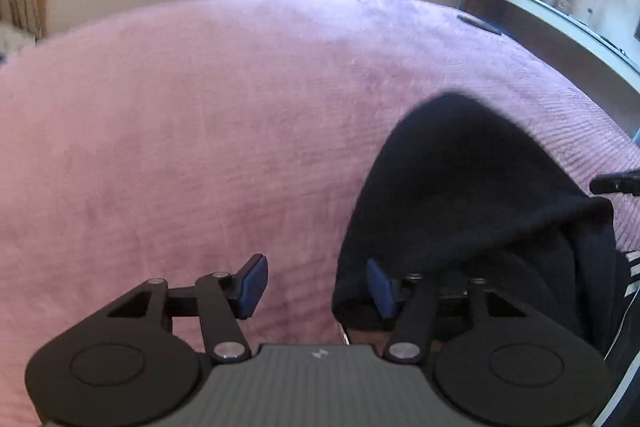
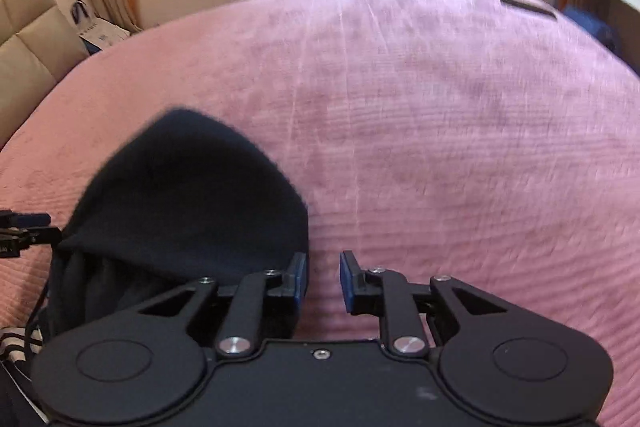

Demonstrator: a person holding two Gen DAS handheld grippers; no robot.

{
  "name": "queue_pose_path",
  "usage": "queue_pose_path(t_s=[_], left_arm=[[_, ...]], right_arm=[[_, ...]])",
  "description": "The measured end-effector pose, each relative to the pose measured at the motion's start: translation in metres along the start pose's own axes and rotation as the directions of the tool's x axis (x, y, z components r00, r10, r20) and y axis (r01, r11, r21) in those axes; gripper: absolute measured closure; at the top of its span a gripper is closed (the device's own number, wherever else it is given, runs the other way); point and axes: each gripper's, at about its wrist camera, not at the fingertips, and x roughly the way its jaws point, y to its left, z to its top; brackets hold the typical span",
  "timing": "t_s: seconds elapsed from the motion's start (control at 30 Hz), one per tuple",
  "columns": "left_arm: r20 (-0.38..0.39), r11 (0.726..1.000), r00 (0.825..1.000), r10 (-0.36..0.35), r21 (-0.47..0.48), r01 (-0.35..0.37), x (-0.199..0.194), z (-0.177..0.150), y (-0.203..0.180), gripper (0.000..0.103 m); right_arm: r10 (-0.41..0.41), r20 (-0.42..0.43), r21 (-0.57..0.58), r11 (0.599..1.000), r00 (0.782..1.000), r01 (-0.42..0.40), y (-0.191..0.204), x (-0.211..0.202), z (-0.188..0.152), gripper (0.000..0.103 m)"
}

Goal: Fold large clothes

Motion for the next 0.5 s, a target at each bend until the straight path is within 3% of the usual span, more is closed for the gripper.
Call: queue_pose_path(t_s=[0.07, 0.13, 0.2, 0.27, 0.33, 0.4, 0.5], left_arm=[[0.053, 1.000, 0.999, -0.006, 0.015, 0.006, -0.012, 0.018, -0.002, 0.045], [0.088, 0.998, 0.994, -0.060, 0.003, 0.060, -0.014, 0.039, -0.005, 0.039], [0.083, 0.995, 0.992, -0.099, 0.018, 0.098, -0.001, 0.058, -0.013, 0.027], [0.054, 0.991, 0.991, -0.123, 0.064, 0.120, 0.017, 0.067, -0.020, 0.026], [-0.033, 0.988, 0.992, -0.121, 0.097, 0.124, 0.048, 0.073, -0.024, 0.025], [-0.115, 0.987, 0.984, -0.140, 0.063, 0.148, 0.073, 0.072, -0.018, 0.026], [-0.143, 0.982, 0.971, -0.189, -0.012, 0.190, 0.097, 0.070, -0.008, 0.030]], right_arm=[[0.037, 0.004, -0.008, 0.999, 0.999, -0.037, 0.000, 0.004, 0.015, 0.068], [0.063, 0.005, 0.001, 0.998, 0.998, -0.063, -0.001, 0.012, 0.026, 0.040], [0.090, -0.013, 0.025, 0.996, 0.996, -0.089, -0.006, 0.026, 0.035, 0.023], [0.119, -0.038, 0.045, 0.992, 0.992, -0.118, -0.010, 0.041, 0.040, 0.025], [0.128, -0.071, 0.054, 0.991, 0.989, -0.124, -0.013, 0.054, 0.041, 0.025], [0.136, -0.097, 0.066, 0.989, 0.986, -0.130, -0.014, 0.068, 0.039, 0.025], [0.156, -0.100, 0.095, 0.985, 0.983, -0.147, -0.015, 0.083, 0.038, 0.022]])
